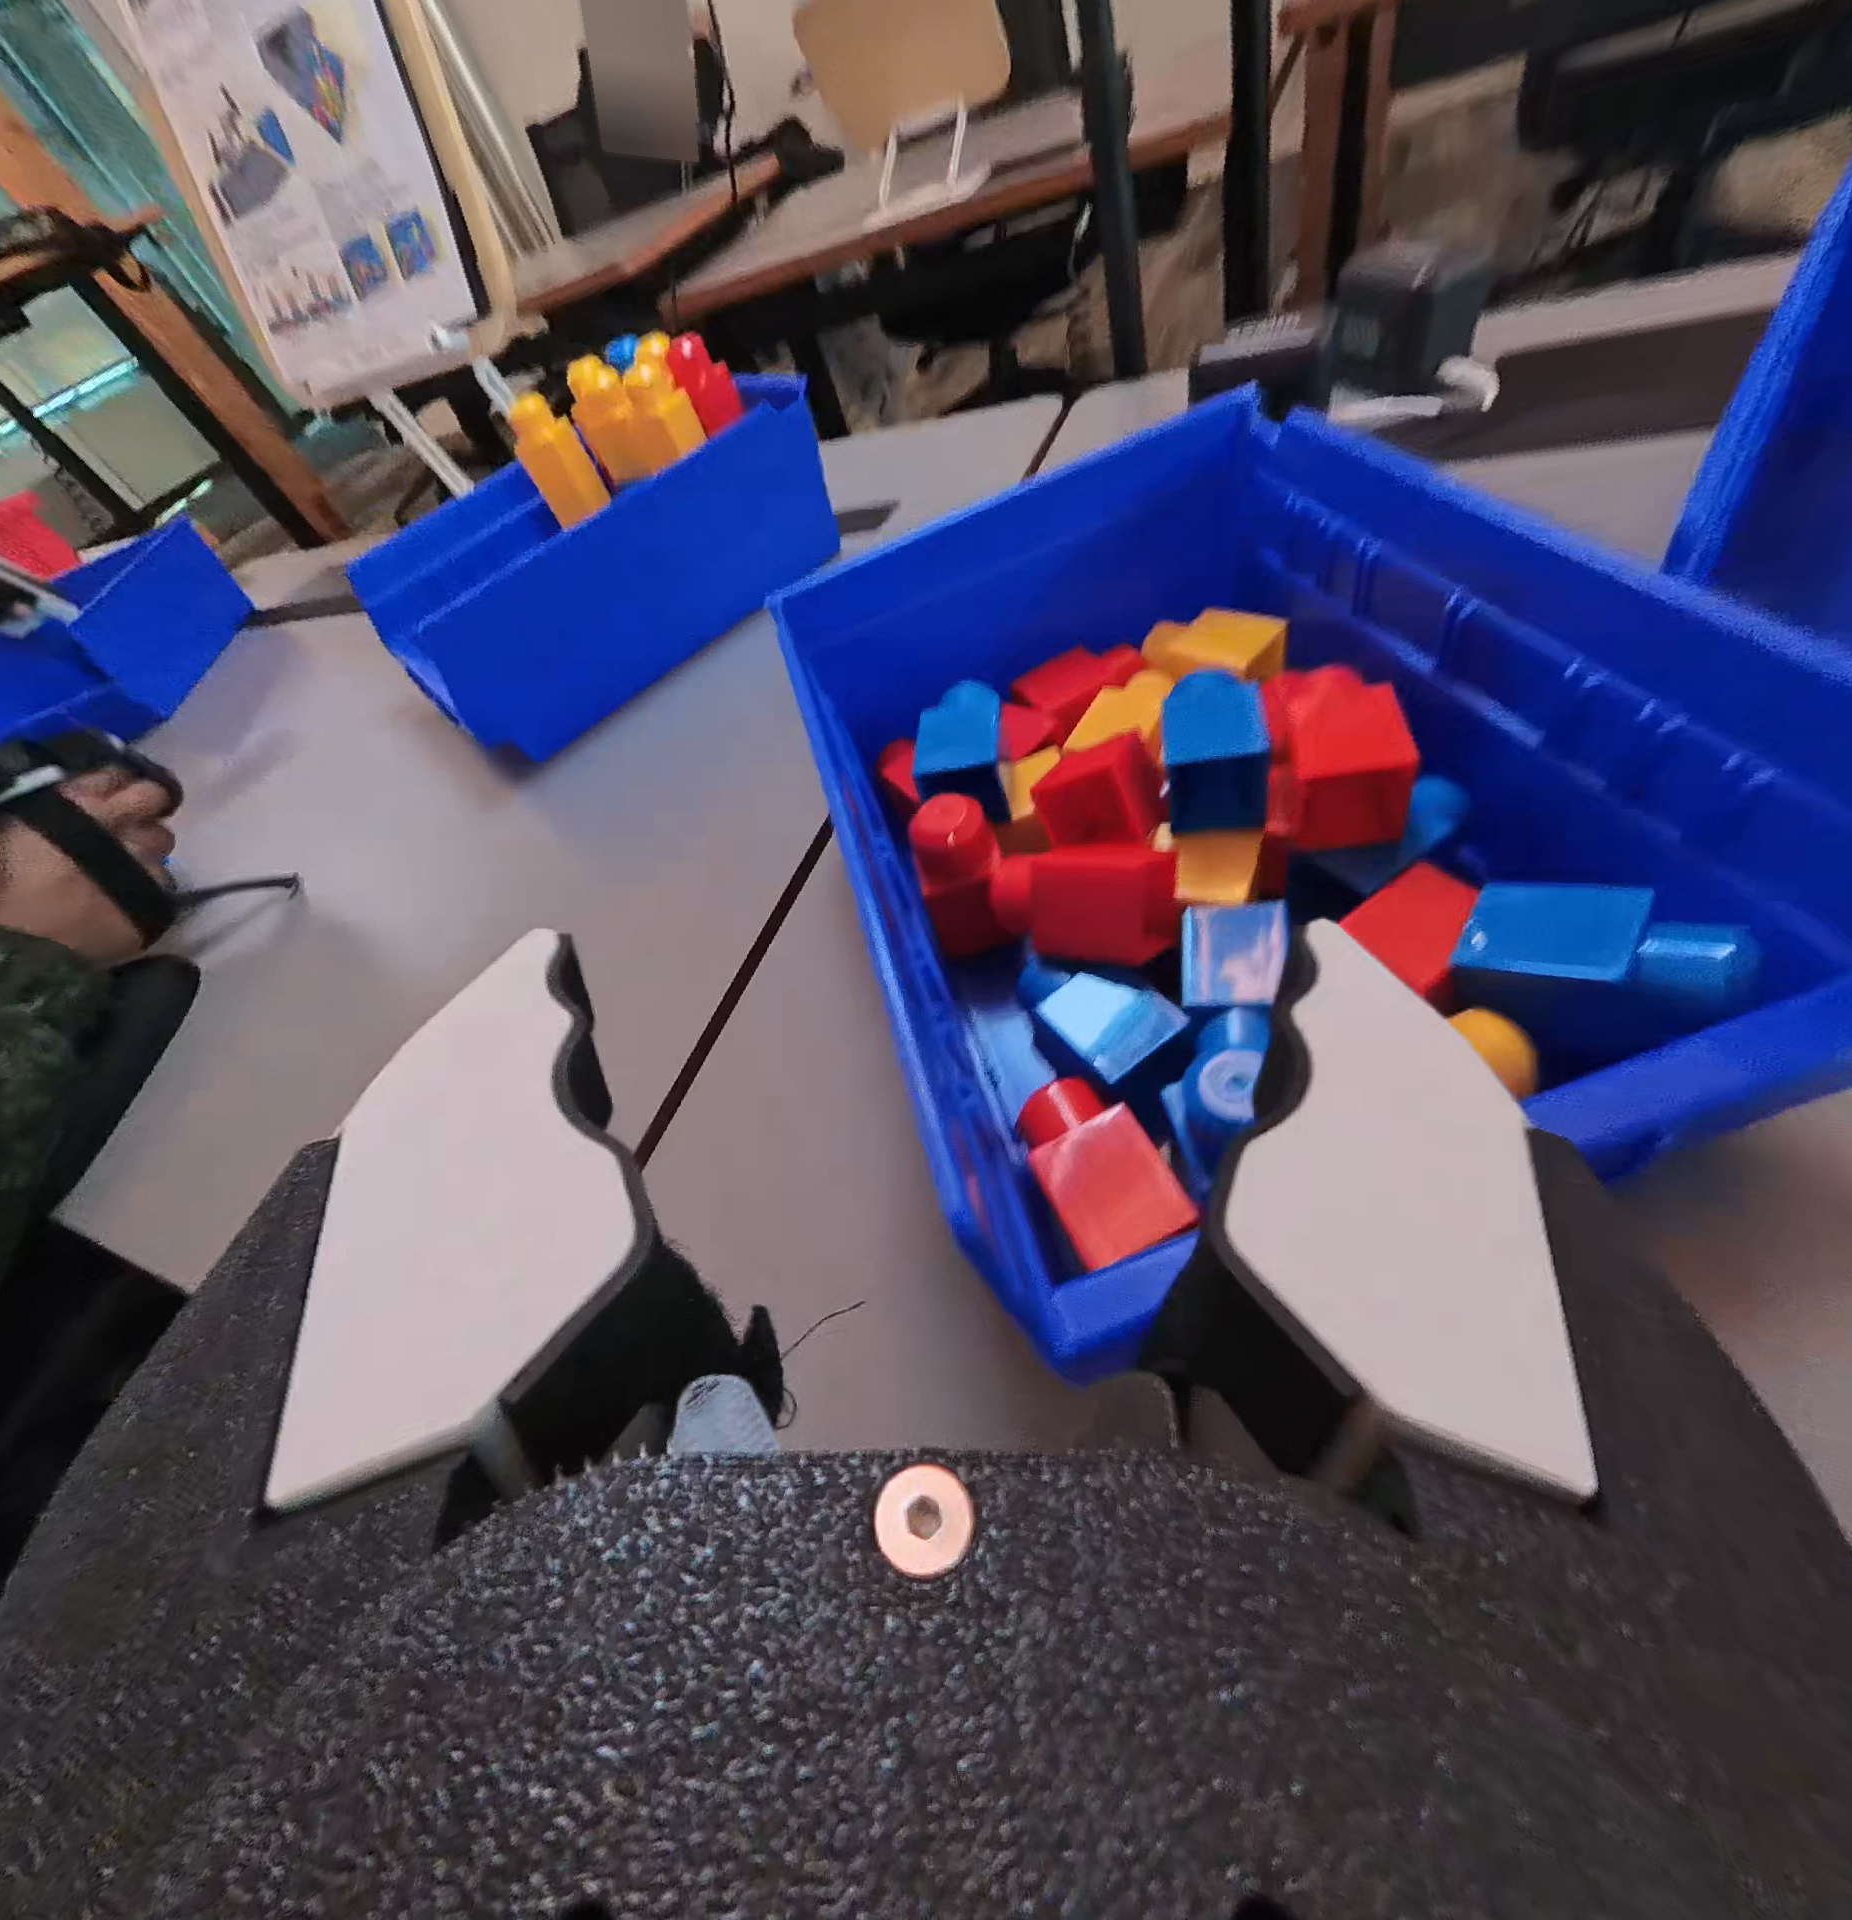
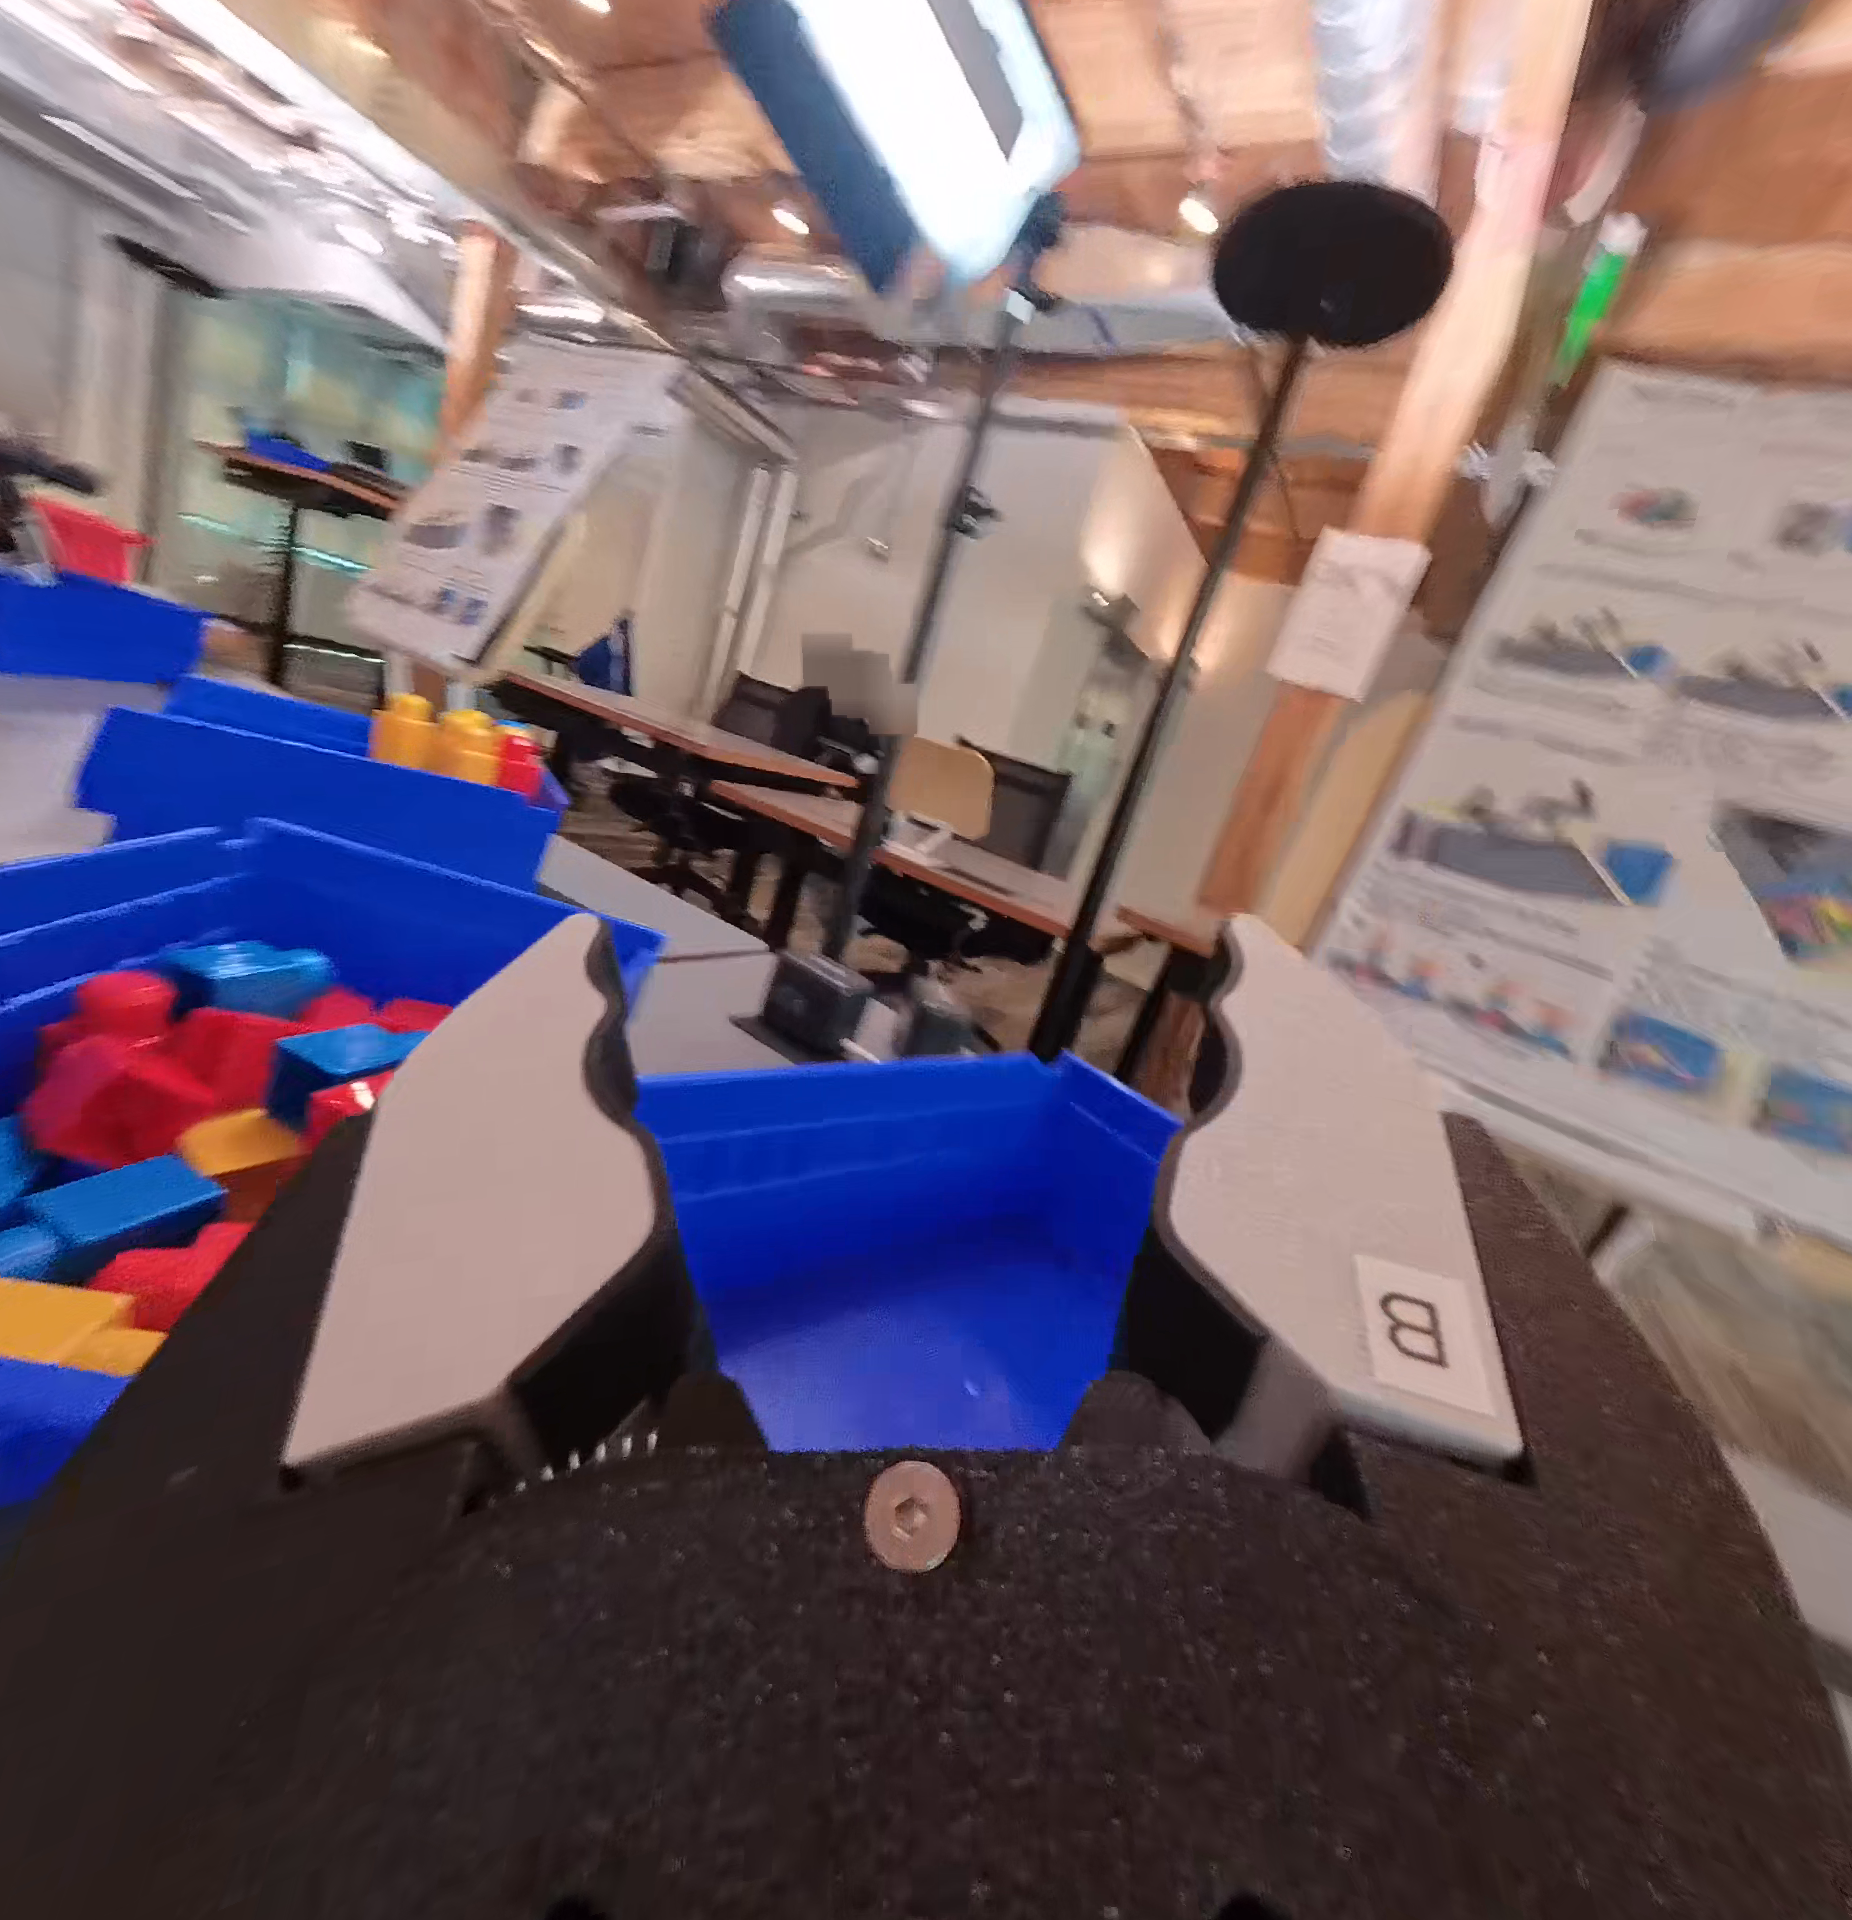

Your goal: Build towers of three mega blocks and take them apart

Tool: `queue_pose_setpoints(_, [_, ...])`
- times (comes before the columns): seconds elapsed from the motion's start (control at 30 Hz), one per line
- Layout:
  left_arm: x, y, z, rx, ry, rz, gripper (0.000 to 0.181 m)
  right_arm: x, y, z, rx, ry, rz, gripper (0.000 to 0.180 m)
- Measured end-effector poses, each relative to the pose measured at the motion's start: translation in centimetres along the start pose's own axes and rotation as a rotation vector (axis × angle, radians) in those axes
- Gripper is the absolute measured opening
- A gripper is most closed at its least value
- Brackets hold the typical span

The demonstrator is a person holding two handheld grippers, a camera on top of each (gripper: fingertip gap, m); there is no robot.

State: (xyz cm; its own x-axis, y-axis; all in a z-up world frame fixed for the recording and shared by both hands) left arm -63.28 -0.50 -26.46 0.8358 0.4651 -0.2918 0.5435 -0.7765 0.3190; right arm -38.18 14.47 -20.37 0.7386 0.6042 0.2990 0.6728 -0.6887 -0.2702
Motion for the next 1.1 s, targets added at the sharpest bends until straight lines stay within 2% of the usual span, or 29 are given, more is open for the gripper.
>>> queue_pose_setpoints(0.1, [2.0, 0.5, -2.6, 0.135, 0.043, 0.043, 0.132, 4.1, 1.0, 3.2, -0.131, -0.11, 0.106, 0.124])
queue_pose_setpoints(0.23, [5.7, 1.2, -5.6, 0.271, 0.054, 0.126, 0.136, 4.9, 1.5, 9.4, -0.404, -0.139, 0.094, 0.127])
queue_pose_setpoints(0.27, [6.6, 1.3, -6.1, 0.288, 0.046, 0.14, 0.136, 4.9, 1.6, 11.3, -0.515, -0.099, 0.09, 0.118])
queue_pose_setpoints(0.3, [7.6, 1.4, -6.5, 0.301, 0.034, 0.156, 0.135, 5.1, 2.0, 13.0, -0.634, -0.037, 0.085, 0.086])
queue_pose_setpoints(0.33, [8.7, 1.5, -6.8, 0.312, 0.014, 0.185, 0.133, 5.1, 2.2, 13.9, -0.693, 0.004, 0.052, 0.061])
queue_pose_setpoints(0.37, [10.0, 1.6, -7.1, 0.324, -0.008, 0.223, 0.133, 5.9, 2.6, 14.1, -0.721, 0.029, 0.101, 0.042])
queue_pose_setpoints(0.47, [13.7, 2.0, -7.5, 0.359, -0.07, 0.336, 0.124, 9.9, 4.6, 14.8, -0.882, 0.302, 0.212, 0.022])
queue_pose_setpoints(0.5, [15.0, 2.3, -7.6, 0.374, -0.073, 0.381, 0.121, 10.8, 5.4, 14.8, -0.895, 0.323, 0.193, 0.022])
queue_pose_setpoints(0.6, [19.9, 3.1, -7.3, 0.368, -0.064, 0.573, 0.104, 12.6, 8.2, 14.4, -0.94, 0.161, 0.165, 0.015])
queue_pose_setpoints(0.67, [23.7, 3.3, -6.2, 0.303, -0.069, 0.709, 0.097, 13.5, 10.1, 14.0, -0.961, 0.187, 0.151, 0.015])
queue_pose_setpoints(0.77, [27.9, 1.6, -3.2, 0.142, -0.123, 0.74, 0.089, 14.2, 12.5, 13.5, -0.962, 0.187, 0.139, 0.015])
queue_pose_setpoints(0.8, [29.1, 1.2, -2.0, 0.08, -0.158, 0.759, 0.075, 14.3, 13.2, 13.4, -0.96, 0.194, 0.136, 0.015])
queue_pose_setpoints(0.83, [30.3, 1.2, -0.9, 0.029, -0.211, 0.788, 0.04, 14.6, 13.8, 13.2, -0.952, 0.211, 0.133, 0.015])
queue_pose_setpoints(0.87, [30.9, 1.2, -0.6, 0.032, -0.243, 0.768, 0.029, 14.9, 14.3, 13.0, -0.942, 0.238, 0.136, 0.015])
queue_pose_setpoints(0.93, [32.1, 1.7, -0.9, 0.061, -0.33, 0.781, 0.027, 16.0, 15.4, 12.5, -0.92, 0.289, 0.161, 0.015])
queue_pose_setpoints(1.1, [37.2, 3.2, -3.9, 0.067, -0.397, 0.902, 0.029, 20.7, 18.6, 11.1, -0.929, 0.327, 0.312, 0.015])
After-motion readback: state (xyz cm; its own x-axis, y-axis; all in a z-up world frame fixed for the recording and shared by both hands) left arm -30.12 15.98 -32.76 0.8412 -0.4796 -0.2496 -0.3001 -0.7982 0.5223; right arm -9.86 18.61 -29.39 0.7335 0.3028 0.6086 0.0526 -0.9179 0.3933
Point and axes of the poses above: each gripper's, where its closed fingertips meet, y back along the fingers, z out of its underside, x = y × z across the jaws, the point moved 3 cm from there along y, back along the fingers, and after that the axes turned 2 degrees about -x, right-handed, at the moved point
